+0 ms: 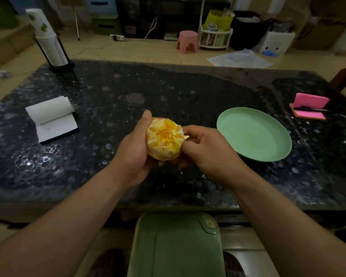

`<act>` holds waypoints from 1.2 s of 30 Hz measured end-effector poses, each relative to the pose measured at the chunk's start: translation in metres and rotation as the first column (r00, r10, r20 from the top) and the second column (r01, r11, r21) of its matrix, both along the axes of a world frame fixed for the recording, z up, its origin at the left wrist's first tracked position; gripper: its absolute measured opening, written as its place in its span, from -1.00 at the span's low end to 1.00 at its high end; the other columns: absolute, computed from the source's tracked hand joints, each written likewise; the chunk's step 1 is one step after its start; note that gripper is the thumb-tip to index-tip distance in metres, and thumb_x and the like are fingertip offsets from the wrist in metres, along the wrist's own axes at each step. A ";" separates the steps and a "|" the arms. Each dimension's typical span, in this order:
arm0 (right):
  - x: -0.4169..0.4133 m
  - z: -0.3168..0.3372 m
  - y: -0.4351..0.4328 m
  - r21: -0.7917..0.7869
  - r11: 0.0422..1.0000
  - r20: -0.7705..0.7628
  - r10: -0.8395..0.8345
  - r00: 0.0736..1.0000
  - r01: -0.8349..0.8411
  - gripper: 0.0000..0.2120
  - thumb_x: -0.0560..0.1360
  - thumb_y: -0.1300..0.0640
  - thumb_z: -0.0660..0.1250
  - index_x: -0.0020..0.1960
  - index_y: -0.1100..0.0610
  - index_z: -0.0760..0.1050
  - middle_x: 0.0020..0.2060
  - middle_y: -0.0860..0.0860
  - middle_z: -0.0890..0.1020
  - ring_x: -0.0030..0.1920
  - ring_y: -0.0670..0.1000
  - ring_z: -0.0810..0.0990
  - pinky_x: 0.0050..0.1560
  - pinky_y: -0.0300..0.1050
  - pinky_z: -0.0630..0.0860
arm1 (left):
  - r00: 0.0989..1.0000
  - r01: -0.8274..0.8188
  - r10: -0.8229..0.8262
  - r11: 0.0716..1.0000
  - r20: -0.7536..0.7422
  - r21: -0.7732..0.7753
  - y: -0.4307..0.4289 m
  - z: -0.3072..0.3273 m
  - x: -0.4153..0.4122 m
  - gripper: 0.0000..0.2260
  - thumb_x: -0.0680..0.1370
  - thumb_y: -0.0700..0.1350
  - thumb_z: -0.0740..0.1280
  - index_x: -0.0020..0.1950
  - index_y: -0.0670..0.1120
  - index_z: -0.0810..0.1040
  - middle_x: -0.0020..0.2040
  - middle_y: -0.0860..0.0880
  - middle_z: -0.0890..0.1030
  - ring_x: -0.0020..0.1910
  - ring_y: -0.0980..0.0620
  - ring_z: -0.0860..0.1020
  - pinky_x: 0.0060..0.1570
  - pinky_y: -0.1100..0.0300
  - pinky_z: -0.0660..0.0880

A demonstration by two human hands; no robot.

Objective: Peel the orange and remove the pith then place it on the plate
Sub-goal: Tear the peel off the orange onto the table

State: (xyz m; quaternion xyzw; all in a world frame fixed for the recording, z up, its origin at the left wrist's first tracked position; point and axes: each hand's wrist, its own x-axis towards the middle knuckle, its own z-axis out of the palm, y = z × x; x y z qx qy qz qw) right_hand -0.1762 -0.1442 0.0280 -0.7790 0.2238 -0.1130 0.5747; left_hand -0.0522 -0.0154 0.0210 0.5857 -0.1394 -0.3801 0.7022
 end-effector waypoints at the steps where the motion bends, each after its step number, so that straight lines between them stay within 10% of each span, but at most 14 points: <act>1: 0.000 -0.001 0.000 -0.001 1.000 0.008 -0.009 1.000 0.009 -0.71 0.65 0.23 0.36 0.34 0.07 0.64 -0.14 0.04 0.79 -0.12 0.09 0.79 -0.03 0.18 0.75 | 1.000 -0.002 0.002 1.000 -0.009 0.001 0.000 0.000 0.000 -0.46 0.73 0.27 0.11 0.26 -0.10 0.68 0.11 -0.23 0.73 0.01 -0.17 0.67 -0.12 0.01 0.54; 4: -0.003 -0.001 0.000 0.035 0.999 0.026 -0.005 1.000 0.004 -0.69 0.66 0.25 0.33 0.36 0.08 0.64 -0.15 0.02 0.79 -0.12 0.04 0.79 -0.04 0.08 0.75 | 0.998 0.006 -0.006 1.000 -0.055 0.004 0.001 -0.001 -0.001 -0.46 0.71 0.30 0.13 0.13 -0.07 0.73 0.12 -0.28 0.72 0.04 -0.22 0.66 0.03 -0.13 0.50; 11: 0.000 -0.001 -0.003 0.239 0.971 0.086 -0.047 0.995 0.025 -0.62 0.65 0.37 0.21 0.26 0.04 0.67 -0.17 0.08 0.75 -0.16 0.02 0.71 -0.18 -0.12 0.64 | 0.943 0.123 -0.166 0.979 -0.289 -0.160 0.004 0.003 0.006 -0.32 0.69 0.38 0.04 0.13 -0.10 0.75 -0.02 -0.26 0.69 -0.28 -0.13 0.58 -0.50 0.23 0.43; 17: 0.007 0.001 -0.005 0.383 0.924 0.079 -0.038 0.996 0.005 -0.70 0.76 0.07 0.19 0.23 0.16 0.66 -0.12 0.16 0.72 -0.14 0.08 0.66 -0.22 -0.08 0.59 | 0.935 0.159 -0.200 0.975 -0.294 -0.158 -0.001 0.009 0.012 -0.25 0.68 0.42 -0.04 0.10 -0.05 0.79 0.04 -0.29 0.70 -0.31 -0.10 0.57 -0.48 0.24 0.41; 29: 0.010 -0.015 0.003 0.356 0.914 0.043 -0.223 0.974 0.194 -0.76 0.72 0.03 0.33 0.28 0.13 0.64 -0.05 0.11 0.77 -0.12 0.03 0.77 -0.12 -0.12 0.68 | 0.999 0.046 -0.044 0.997 -0.029 0.070 -0.008 0.004 0.005 -0.35 0.56 0.41 0.22 0.34 -0.08 0.60 0.17 -0.14 0.75 0.13 -0.13 0.74 0.10 -0.14 0.69; 32: 0.008 -0.009 -0.003 0.377 0.905 0.067 -0.237 0.969 0.195 -0.76 0.72 0.03 0.33 0.24 0.14 0.66 -0.16 0.07 0.74 -0.18 0.03 0.75 -0.14 -0.09 0.69 | 0.991 0.116 -0.116 0.993 0.066 0.011 -0.006 0.004 0.003 -0.30 0.43 0.08 0.60 0.47 0.05 0.35 0.32 -0.10 0.63 0.14 -0.12 0.73 -0.04 -0.02 0.70; 36: 0.006 -0.006 -0.007 0.375 0.911 0.066 -0.211 0.975 0.172 -0.79 0.69 0.02 0.38 0.20 0.13 0.65 -0.19 -0.02 0.76 -0.15 0.03 0.78 -0.13 -0.09 0.68 | 0.972 0.075 -0.082 0.996 0.219 0.040 -0.006 -0.001 0.007 -0.27 0.33 -0.03 0.61 0.42 0.10 0.38 0.16 -0.02 0.70 -0.05 -0.05 0.74 -0.22 0.09 0.66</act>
